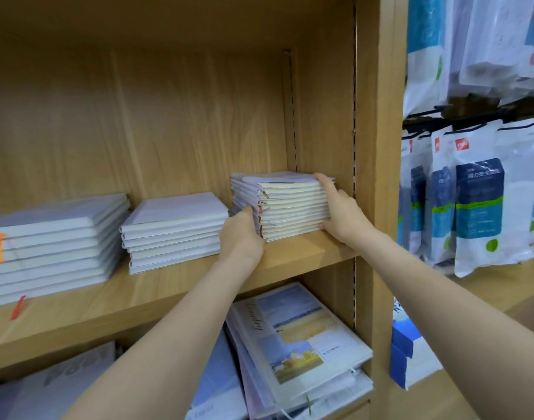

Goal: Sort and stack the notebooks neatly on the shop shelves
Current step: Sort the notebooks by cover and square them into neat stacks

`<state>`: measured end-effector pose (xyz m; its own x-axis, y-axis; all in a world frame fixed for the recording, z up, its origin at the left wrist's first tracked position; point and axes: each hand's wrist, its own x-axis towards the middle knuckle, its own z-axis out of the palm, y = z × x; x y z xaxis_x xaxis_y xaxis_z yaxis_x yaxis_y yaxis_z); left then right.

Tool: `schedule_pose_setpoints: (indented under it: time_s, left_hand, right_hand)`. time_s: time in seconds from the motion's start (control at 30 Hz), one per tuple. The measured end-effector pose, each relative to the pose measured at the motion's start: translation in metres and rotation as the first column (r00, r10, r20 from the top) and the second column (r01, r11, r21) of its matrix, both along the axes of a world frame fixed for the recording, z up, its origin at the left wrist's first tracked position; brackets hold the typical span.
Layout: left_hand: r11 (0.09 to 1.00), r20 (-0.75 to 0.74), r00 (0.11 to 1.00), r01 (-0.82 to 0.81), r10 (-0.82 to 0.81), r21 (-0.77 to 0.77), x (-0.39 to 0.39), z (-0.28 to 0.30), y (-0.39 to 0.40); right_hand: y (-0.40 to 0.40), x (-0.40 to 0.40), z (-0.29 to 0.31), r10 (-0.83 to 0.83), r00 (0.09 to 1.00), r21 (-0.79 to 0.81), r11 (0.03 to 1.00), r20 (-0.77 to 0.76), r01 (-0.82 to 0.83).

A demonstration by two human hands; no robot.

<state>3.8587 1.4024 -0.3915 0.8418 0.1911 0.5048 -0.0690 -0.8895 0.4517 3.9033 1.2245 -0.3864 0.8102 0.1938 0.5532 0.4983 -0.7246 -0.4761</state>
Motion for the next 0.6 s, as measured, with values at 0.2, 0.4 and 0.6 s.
schedule_pose_setpoints:
  time_s: [0.2, 0.4, 0.6]
  left_hand:
    - [0.981, -0.049, 0.997, 0.049, -0.059, -0.188, 0.001, 0.002, 0.007]
    - [0.964, -0.036, 0.989, 0.131, -0.143, -0.229, -0.005, 0.004, 0.008]
    - [0.979, 0.011, 0.993, 0.119, -0.119, -0.164, 0.002, -0.002, 0.009]
  right_hand:
    - [0.0, 0.001, -0.012, -0.032, 0.998, 0.055, 0.998, 0.046, 0.029]
    - [-0.001, -0.004, -0.013, -0.036, 0.998, 0.073, 0.997, 0.046, 0.032]
    - [-0.001, -0.01, -0.014, -0.041, 0.997, 0.1, 0.994, 0.066, 0.034]
